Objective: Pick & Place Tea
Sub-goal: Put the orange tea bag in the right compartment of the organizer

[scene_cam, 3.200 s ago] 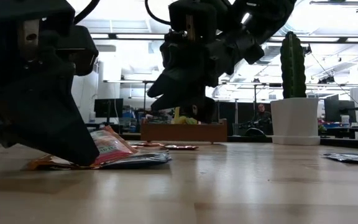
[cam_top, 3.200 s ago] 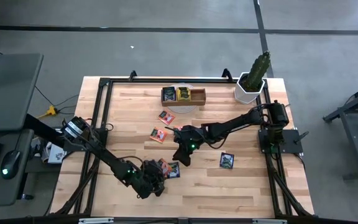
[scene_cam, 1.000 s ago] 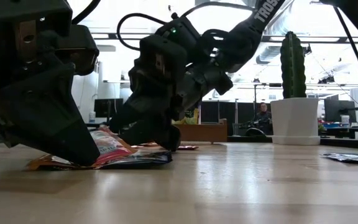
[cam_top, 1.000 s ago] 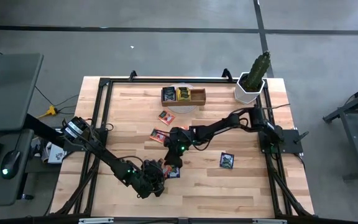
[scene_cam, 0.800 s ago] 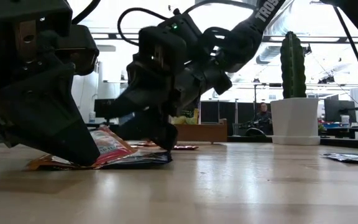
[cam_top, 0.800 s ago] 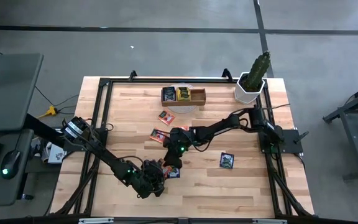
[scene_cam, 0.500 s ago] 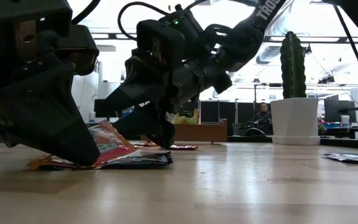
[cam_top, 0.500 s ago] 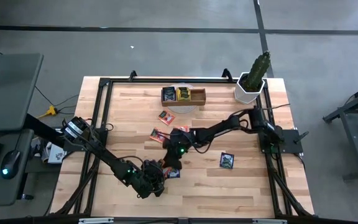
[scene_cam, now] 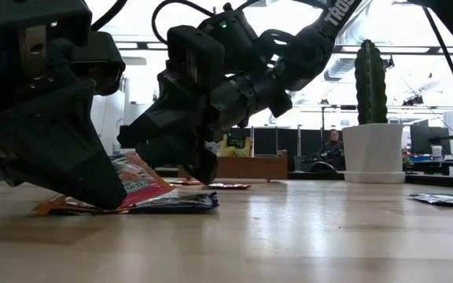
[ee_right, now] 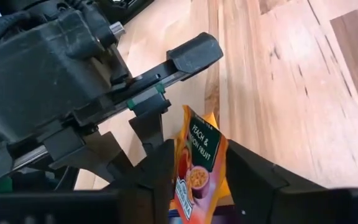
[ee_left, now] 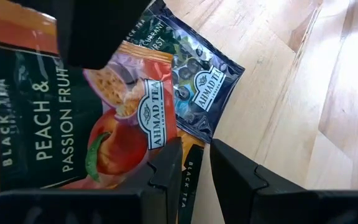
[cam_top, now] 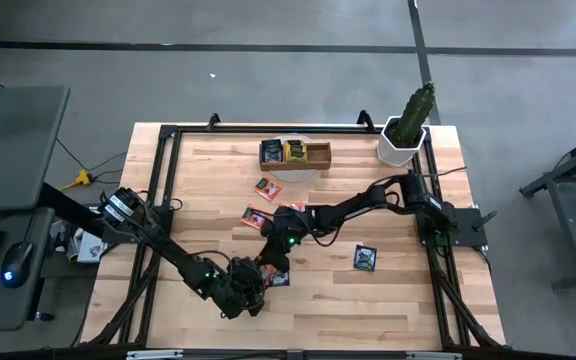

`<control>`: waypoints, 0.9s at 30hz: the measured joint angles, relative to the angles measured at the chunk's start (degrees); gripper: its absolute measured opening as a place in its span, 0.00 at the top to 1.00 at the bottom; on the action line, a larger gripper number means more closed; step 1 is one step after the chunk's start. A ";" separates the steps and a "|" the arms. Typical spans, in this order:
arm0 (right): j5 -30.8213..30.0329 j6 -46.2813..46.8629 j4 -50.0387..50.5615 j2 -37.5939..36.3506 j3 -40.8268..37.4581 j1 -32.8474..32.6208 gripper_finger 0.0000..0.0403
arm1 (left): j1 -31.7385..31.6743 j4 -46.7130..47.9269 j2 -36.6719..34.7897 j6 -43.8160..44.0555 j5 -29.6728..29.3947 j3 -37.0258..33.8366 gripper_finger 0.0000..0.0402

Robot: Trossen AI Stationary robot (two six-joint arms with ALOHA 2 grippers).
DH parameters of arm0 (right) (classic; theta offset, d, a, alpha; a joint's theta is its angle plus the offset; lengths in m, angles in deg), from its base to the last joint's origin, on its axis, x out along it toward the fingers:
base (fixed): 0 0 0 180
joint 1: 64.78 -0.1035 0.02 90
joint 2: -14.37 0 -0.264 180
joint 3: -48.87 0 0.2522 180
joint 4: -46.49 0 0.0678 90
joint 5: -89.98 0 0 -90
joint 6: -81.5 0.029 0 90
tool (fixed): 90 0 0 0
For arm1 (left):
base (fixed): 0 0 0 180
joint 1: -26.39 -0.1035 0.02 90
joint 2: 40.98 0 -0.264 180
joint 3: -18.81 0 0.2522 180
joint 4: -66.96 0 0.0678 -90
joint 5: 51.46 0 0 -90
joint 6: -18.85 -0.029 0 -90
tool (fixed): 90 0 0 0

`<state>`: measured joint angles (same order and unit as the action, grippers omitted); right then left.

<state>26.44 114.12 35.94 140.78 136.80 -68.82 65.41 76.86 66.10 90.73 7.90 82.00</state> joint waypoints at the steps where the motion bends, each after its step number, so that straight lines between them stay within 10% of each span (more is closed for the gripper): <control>1: -0.02 -0.10 0.00 0.00 0.00 -0.07 0.71 | 0.00 -0.07 0.00 0.00 0.00 0.00 0.78; 14: -1.24 -1.86 -0.05 0.00 0.00 -0.63 0.99 | -0.02 -0.54 0.04 0.00 -0.02 0.00 0.78; 27: -0.56 -3.34 0.16 -1.24 -0.07 -0.71 1.00 | -0.01 -2.06 -0.36 -0.16 -0.73 -0.13 0.78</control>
<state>25.87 110.77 36.09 139.54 136.73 -69.53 65.40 74.80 65.75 90.57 7.16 81.87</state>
